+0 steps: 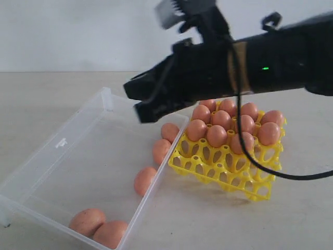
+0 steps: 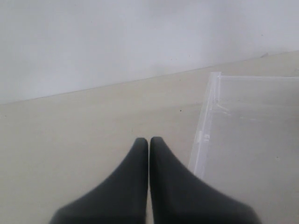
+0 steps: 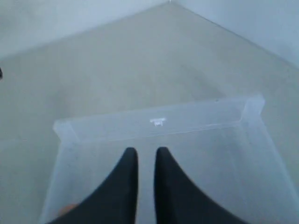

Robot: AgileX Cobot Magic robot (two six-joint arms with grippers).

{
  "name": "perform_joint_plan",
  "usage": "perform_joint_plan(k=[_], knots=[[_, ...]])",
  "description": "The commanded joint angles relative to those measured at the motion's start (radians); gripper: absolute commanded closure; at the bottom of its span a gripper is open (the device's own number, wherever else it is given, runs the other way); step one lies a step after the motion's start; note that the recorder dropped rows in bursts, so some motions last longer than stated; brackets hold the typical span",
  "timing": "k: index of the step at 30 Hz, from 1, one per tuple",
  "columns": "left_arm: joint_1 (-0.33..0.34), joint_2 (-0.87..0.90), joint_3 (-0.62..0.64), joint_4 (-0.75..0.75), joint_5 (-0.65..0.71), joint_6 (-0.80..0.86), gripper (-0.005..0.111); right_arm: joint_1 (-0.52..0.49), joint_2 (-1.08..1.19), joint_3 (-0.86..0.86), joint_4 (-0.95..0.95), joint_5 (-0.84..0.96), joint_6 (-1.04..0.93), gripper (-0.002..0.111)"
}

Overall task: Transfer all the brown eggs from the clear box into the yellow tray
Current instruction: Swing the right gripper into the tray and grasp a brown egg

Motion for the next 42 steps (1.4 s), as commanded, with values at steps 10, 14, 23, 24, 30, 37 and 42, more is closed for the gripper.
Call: perform_joint_plan(k=[10,14,23,24,30,37,42], knots=[[-0.002,-0.001,0.003,-0.004,-0.006,-0.007,0.105,0.322,0.331,-0.414,-0.176,0.625,-0.271,0.108],[-0.002,-0.001,0.003,-0.004,-0.006,-0.007,0.105,0.424,0.329,-0.489,0.289,1.165,-1.006,0.109],[-0.002,-0.001,0.003,-0.004,-0.006,-0.007,0.105,0.167,0.539,-0.842,1.973,1.744,-2.311,0.109],[-0.002,-0.001,0.003,-0.004,-0.006,-0.007,0.105,0.167,0.551,-0.837,1.973,1.744,-2.313,0.108],[-0.002,-0.001,0.003,-0.004,-0.006,-0.007,0.105,0.246,0.634,-0.819,1.975,1.694,-2.426,0.083],[-0.002,-0.001,0.003,-0.004,-0.006,-0.007,0.105,0.317,0.684,-0.819,1.971,1.618,-2.426,0.053],[-0.002,-0.001,0.003,-0.004,-0.006,-0.007,0.105,0.316,0.706,-0.817,1.955,1.607,-2.428,0.053]])
